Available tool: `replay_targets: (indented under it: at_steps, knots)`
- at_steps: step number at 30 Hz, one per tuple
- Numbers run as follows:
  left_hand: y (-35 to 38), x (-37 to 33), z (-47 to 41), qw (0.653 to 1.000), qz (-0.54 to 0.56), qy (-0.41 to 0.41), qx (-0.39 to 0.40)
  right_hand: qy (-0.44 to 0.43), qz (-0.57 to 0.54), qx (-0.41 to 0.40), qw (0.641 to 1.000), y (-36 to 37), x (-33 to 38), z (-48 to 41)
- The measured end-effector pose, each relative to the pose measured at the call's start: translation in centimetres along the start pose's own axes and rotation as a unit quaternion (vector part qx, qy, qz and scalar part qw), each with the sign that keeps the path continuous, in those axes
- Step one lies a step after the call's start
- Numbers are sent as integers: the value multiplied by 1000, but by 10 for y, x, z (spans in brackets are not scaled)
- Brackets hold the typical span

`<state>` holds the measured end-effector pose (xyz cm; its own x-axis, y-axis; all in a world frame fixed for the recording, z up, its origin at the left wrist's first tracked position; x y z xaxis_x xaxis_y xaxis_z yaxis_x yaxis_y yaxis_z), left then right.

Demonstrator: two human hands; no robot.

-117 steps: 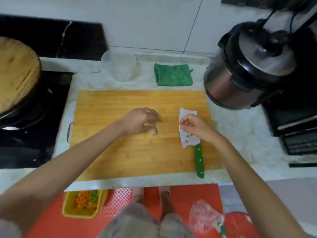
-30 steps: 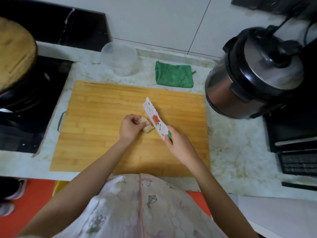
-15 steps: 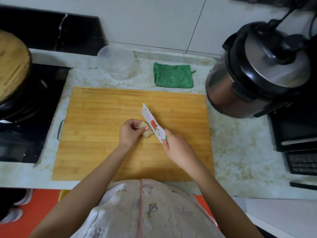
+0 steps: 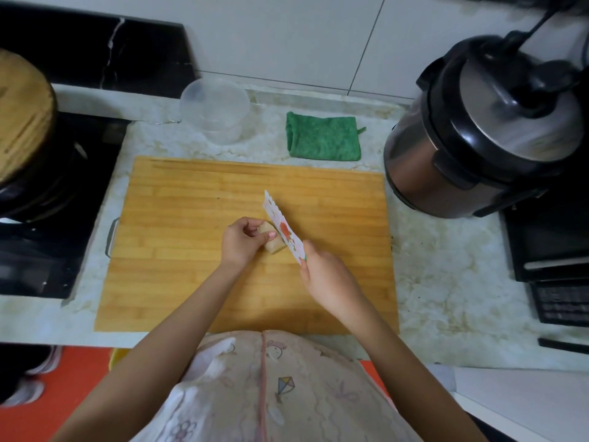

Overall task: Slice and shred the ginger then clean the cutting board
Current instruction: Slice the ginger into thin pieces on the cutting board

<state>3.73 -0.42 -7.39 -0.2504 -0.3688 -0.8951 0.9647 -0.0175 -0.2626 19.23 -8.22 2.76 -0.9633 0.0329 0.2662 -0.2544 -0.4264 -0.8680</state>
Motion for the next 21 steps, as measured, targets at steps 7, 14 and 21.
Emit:
replay_targets:
  at_steps: [7,14,21]
  knots:
    - [0,-2,-1,1000,-1,-14,8,2,-33,0,999,7,-3,-1]
    - [-3,-3,-3,999,10,-16,31,14,-86,-32,996,35,-4,-1]
    - [-9,-6,-1,997,2,1,83,8,-112,-85,990,37,-10,-3]
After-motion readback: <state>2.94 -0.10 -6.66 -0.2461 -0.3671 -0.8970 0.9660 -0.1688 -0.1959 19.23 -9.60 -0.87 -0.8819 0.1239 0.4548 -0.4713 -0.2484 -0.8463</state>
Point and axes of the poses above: each hand's wrist, its own z-axis away from the middle knuckle, its own y-axis out of the palm, x = y × z, the point moved 4 cm from there along -z, towards the middle knuckle, and after that the axes turned 6 degrees about z, right-handed, at the moved point
